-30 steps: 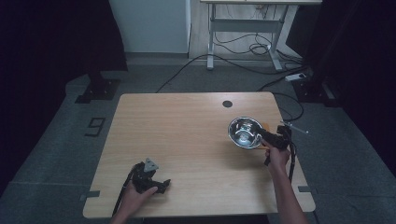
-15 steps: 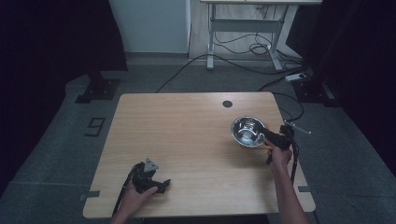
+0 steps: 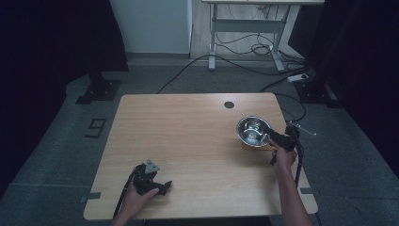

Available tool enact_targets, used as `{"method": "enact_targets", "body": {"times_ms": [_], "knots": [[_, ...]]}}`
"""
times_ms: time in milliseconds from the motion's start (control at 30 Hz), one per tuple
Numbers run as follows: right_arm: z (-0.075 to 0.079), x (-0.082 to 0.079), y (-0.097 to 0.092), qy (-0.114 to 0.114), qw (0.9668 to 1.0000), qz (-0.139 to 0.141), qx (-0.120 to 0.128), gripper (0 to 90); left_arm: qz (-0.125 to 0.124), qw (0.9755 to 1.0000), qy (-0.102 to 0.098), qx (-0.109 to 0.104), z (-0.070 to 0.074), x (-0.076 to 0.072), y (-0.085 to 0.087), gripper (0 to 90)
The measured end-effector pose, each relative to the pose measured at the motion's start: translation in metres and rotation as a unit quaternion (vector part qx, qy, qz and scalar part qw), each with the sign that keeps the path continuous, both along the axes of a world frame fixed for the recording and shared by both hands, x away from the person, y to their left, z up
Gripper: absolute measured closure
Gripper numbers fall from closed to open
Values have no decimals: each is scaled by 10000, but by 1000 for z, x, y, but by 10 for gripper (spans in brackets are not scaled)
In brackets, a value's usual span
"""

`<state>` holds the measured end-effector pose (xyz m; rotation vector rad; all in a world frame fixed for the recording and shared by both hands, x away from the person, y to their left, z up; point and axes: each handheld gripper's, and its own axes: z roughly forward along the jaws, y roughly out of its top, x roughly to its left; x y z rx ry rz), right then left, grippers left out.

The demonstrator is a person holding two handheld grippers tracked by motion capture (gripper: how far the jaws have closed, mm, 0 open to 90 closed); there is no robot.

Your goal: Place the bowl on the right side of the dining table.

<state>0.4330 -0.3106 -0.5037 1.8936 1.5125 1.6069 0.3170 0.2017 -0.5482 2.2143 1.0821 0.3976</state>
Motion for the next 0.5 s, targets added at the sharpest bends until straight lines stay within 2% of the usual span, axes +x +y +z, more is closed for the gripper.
{"method": "enact_targets", "body": {"times_ms": [500], "knots": [[-18, 6, -14, 205, 9994, -271, 13, 837, 2, 10000, 1, -3, 0, 0, 0, 0]]}}
